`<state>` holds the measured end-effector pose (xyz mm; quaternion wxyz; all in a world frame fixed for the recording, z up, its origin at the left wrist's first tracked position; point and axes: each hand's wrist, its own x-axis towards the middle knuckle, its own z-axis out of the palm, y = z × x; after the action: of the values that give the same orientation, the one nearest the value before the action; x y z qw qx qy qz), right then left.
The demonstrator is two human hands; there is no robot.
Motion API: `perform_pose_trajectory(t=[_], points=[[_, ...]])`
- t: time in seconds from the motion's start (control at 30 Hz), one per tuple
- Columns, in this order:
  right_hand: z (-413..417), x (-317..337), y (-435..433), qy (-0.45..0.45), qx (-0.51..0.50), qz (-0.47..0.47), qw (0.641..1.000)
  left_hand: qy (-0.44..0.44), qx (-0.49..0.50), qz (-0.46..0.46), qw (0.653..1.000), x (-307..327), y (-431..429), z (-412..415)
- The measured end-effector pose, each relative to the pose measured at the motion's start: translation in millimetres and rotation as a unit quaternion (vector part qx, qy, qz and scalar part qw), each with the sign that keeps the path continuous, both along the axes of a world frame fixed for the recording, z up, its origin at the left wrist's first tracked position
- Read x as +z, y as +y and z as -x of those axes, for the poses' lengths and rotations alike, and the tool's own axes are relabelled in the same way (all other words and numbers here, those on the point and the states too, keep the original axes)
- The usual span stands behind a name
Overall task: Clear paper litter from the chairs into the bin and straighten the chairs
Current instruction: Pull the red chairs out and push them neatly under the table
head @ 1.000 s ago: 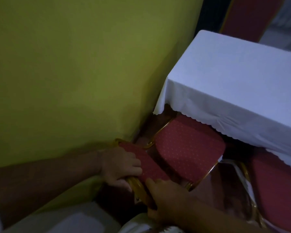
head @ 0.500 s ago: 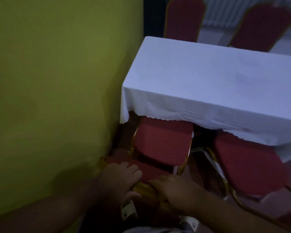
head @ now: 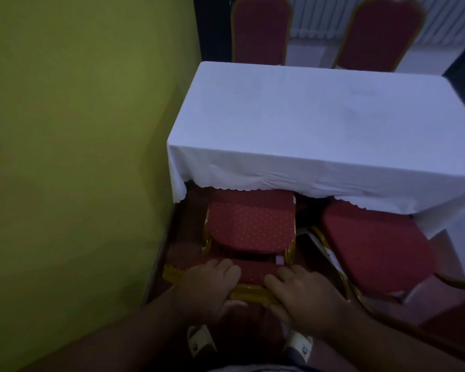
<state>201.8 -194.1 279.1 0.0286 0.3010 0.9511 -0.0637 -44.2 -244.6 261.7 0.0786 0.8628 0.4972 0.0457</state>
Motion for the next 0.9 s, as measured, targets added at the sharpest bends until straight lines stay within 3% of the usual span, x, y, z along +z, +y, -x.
perform_pose_trajectory(t=[0.33, 0.63, 0.73, 0.9], points=[[-32.9, -6.0, 12.5, -0.005, -0.093, -0.007, 0.996, 0.009, 0.015, 0.056, 0.998, 8.5, 27.7, -41.9], [-36.3, -6.4, 1.2, -0.028, -0.106, 0.001, 0.994, -0.020, -0.006, 0.026, 0.999, -0.5, 24.1, -40.1], [-30.7, -5.7, 14.6, -0.013, -0.126, 0.005, 0.992, -0.012, 0.033, -0.011, 0.999, -1.6, 36.2, -37.5], [-16.0, -6.1, 40.9, -0.009, -0.159, 0.002, 0.987, 0.030, 0.182, -0.026, 0.983, -0.5, 52.8, -31.8]])
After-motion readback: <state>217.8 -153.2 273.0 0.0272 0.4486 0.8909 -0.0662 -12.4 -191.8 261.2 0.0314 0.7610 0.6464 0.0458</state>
